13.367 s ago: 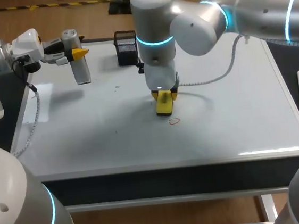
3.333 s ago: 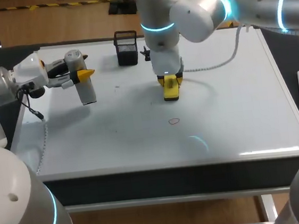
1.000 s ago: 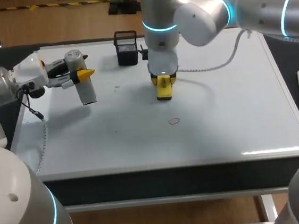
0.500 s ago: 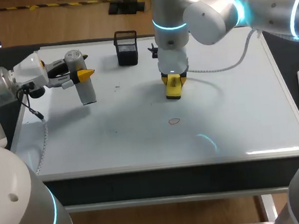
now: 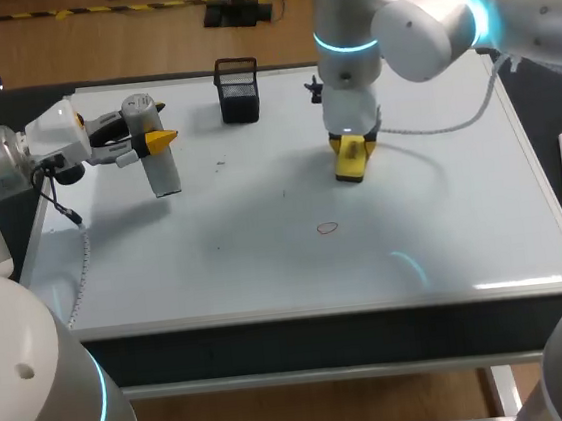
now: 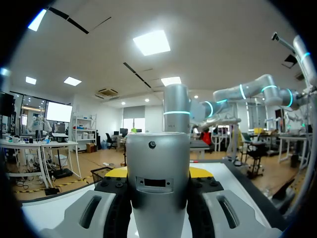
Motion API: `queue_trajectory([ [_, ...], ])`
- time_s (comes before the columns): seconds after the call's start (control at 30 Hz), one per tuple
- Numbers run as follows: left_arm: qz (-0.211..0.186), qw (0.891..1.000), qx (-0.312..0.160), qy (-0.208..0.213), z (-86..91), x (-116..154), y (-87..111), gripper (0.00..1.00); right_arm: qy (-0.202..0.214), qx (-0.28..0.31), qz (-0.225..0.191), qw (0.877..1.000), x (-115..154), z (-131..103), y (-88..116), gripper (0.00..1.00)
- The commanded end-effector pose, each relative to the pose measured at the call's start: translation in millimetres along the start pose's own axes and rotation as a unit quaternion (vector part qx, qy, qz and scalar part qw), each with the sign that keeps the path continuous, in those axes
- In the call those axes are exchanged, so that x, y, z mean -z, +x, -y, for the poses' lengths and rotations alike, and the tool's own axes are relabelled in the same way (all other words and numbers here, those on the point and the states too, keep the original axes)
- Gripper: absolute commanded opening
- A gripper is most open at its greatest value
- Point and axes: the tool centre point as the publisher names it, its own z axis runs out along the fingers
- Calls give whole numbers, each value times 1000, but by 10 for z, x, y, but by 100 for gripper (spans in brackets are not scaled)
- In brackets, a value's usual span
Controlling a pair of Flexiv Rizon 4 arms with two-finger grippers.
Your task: Pick up the inspection probe, press it on each red-marked spot on the whiteboard one by one, put down the probe, pick up the eraser, and wipe off all the red marks.
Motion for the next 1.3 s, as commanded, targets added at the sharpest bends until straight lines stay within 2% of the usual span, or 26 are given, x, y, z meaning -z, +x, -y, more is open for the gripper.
queue_trajectory([
  [0.03, 1, 1000, -1, 1, 6, 0, 5, 0, -2, -11, 4, 1000, 108, 71, 276, 0],
  [0.27, 1, 1000, -1, 1, 6, 0, 5, 0, -7, -45, -3, 999, 332, 285, 702, 0],
  [0.47, 1, 1000, -1, 1, 6, 0, 5, 0, -4, -74, 3, 997, 478, 438, 970, 0],
  [1.03, 1, 1000, -1, 1, 6, 0, 5, 0, -3, -140, 3, 990, 505, 541, 1462, 0],
  [1.3, 1, 1000, -1, 1, 6, 0, 5, 0, -5, -150, 11, 989, 533, 541, 1520, 0],
])
